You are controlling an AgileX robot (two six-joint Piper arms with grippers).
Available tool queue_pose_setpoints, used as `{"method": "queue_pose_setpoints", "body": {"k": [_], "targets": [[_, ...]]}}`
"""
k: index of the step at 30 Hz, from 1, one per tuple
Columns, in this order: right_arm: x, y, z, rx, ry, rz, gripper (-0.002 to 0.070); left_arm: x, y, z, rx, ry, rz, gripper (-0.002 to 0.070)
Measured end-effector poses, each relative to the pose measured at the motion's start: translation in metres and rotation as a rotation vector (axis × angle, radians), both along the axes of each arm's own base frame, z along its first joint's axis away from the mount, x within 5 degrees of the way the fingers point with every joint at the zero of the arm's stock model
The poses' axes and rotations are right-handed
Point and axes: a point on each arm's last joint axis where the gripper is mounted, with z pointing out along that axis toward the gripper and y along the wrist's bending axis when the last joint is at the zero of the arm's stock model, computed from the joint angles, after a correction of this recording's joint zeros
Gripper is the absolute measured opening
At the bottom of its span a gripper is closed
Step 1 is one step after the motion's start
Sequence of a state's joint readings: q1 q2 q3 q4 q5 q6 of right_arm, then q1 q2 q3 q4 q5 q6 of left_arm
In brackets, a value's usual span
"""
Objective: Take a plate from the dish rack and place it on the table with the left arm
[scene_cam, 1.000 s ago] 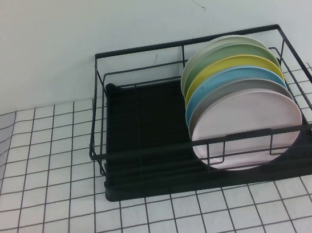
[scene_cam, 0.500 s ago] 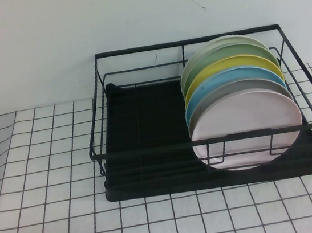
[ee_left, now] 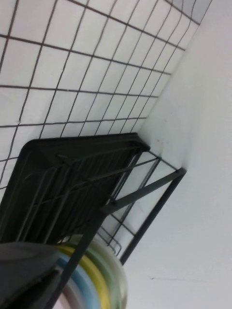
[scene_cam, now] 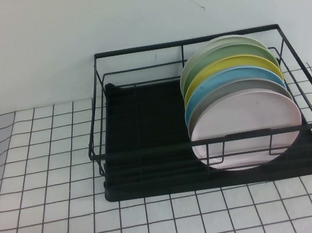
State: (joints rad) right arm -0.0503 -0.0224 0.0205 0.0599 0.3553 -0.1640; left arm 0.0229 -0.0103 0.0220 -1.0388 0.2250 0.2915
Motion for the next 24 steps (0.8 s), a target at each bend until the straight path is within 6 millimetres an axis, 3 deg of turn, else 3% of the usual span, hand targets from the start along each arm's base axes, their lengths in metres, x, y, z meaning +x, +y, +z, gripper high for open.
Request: {"method": "queue_pose_setpoints", "body": {"k": [3, 5, 10, 16, 24], "targets": [[0.0, 0.0, 0.0, 0.0, 0.0, 0.0, -0.0001, 0.0, -0.005, 0.019, 0.096, -0.011, -0.062, -0.0003], [0.0, 0.0, 0.0, 0.0, 0.0, 0.0, -0.0001, 0.004, -0.008, 0.042, 0.183, 0.0, -0.106, -0.0003], [0.0, 0.0, 0.0, 0.0, 0.0, 0.0, -0.0001, 0.035, -0.019, 0.083, 0.347, 0.15, -0.3, -0.0003], [0.0, 0.0, 0.0, 0.0, 0.0, 0.0, -0.0001, 0.091, -0.033, 0.111, 0.524, 0.211, -0.598, -0.0003], [0.0, 0.0, 0.0, 0.0, 0.0, 0.0, -0.0001, 0.178, -0.05, 0.13, 0.536, 0.058, -0.83, -0.0003]]}}
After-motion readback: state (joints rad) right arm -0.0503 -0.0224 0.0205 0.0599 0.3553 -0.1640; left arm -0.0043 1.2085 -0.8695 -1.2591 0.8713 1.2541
